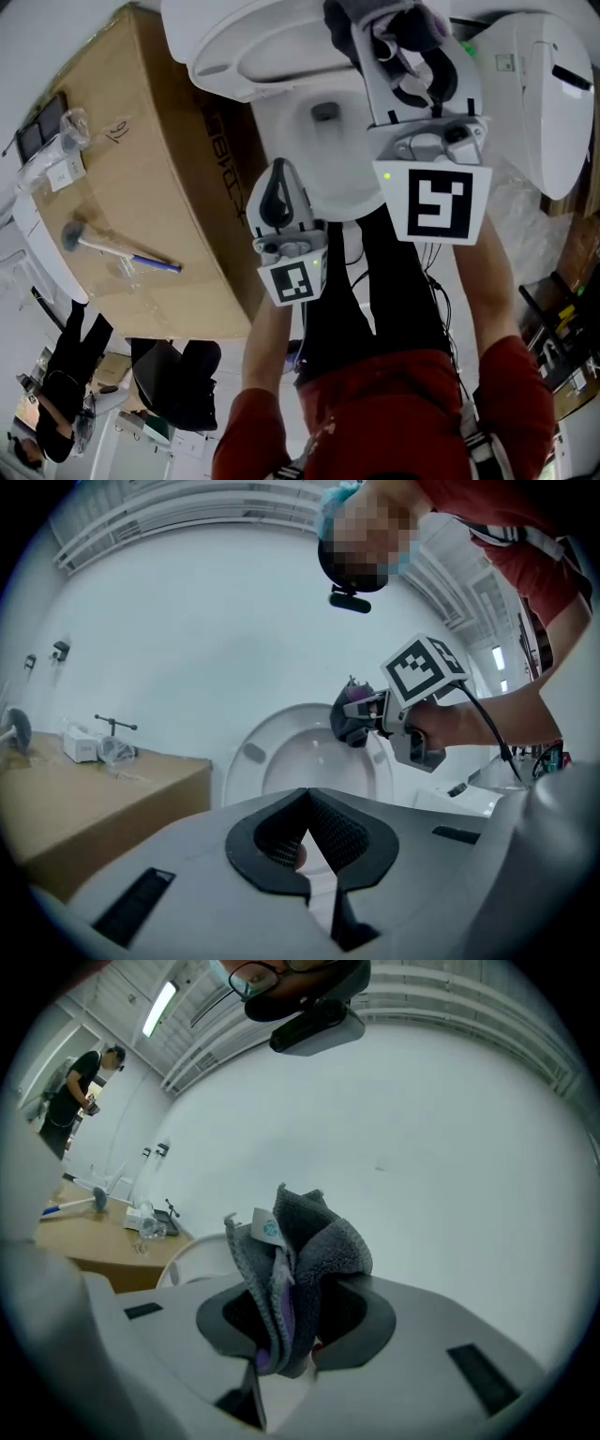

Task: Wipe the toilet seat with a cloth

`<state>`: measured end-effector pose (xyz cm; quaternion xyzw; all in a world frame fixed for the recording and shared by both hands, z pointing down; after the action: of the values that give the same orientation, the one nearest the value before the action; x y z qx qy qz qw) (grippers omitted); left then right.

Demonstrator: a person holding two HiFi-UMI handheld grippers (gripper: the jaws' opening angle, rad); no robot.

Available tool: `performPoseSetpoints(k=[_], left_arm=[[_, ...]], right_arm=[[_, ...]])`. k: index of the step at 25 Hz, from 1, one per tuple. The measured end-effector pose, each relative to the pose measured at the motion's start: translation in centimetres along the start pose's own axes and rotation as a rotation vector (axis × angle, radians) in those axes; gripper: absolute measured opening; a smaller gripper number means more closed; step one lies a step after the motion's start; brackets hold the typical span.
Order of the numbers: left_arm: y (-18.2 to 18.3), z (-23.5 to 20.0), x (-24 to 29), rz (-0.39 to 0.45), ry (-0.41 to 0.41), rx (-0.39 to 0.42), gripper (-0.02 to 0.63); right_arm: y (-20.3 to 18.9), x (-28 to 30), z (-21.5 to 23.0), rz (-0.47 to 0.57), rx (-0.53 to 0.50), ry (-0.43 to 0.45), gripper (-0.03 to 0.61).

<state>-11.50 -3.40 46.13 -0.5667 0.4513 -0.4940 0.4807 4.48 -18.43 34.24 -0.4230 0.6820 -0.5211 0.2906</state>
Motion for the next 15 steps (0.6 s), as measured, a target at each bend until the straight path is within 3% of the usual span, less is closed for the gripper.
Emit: performPoseSetpoints(k=[4, 8, 12, 15], left_arm=[[-0.7, 2.5, 0.7, -0.012, -0.018, 0.004, 0.014], [-1.7, 4.2, 1.1, -0.035, -0.035, 0.011, 0.014], [-3.0, 5.7, 1.7, -0.054, -0.033, -0.003, 0.014], [-3.9, 6.6, 1.8, -0.071, -0.035, -0.011, 0.014]], right_arm=[[-2.5, -2.0, 3.6, -0.024, 0.012, -0.061, 0.097], [-6.3, -3.9, 5.9, -0.075, 0.099, -0.135, 0.097], [-9.3, -4.7, 5.9, -0.062, 0.115, -0.167, 0.097], [-11.7, -5.2, 5.0, -0.113, 0.113, -0.156, 0.097]])
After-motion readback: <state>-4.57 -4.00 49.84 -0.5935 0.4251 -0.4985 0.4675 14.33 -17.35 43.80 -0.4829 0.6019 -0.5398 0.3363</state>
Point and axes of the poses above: the fingertips, and each gripper's own axes: x forward along the fingers, z to its right, y out of its top, the point moved 7 cm from there along -x, backward along the fingers, and after that the axes turned 6 degrees about y, right-handed, at the moved point
